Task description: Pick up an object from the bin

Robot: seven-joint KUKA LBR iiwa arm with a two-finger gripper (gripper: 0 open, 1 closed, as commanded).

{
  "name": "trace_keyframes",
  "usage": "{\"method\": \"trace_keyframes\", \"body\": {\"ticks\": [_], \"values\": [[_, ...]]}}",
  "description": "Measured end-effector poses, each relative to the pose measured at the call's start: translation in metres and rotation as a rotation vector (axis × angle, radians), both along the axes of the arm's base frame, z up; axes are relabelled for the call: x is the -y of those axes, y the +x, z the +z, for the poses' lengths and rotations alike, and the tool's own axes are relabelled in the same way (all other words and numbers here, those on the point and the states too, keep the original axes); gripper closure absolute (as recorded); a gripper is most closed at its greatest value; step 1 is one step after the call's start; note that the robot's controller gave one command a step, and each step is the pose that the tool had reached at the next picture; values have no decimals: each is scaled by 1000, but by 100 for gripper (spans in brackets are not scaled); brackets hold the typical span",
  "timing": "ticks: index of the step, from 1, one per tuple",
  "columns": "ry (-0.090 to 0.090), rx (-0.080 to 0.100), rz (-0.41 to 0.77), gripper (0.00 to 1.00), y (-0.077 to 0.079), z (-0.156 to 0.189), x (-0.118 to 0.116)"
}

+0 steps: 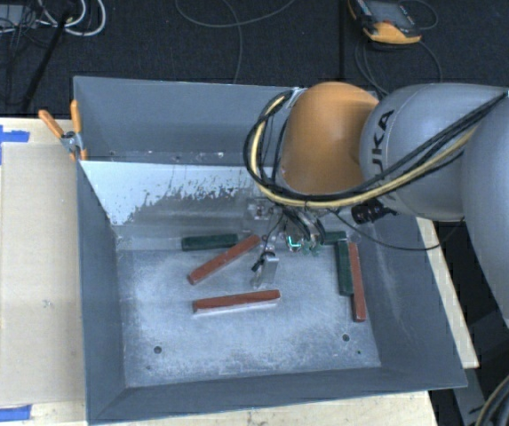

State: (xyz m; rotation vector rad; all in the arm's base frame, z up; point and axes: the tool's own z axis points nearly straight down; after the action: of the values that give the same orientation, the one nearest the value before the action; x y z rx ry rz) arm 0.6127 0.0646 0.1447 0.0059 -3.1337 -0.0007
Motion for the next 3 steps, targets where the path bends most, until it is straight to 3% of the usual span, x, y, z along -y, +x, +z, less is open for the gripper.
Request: {"method": "trace_keyframes", "body": {"ticks": [1,2,3], "values": [[-2,-5,53,0,-57,-72,8],[0,6,50,100,-52,-68,7],[1,8,76,100,-90,-75,-12]]}}
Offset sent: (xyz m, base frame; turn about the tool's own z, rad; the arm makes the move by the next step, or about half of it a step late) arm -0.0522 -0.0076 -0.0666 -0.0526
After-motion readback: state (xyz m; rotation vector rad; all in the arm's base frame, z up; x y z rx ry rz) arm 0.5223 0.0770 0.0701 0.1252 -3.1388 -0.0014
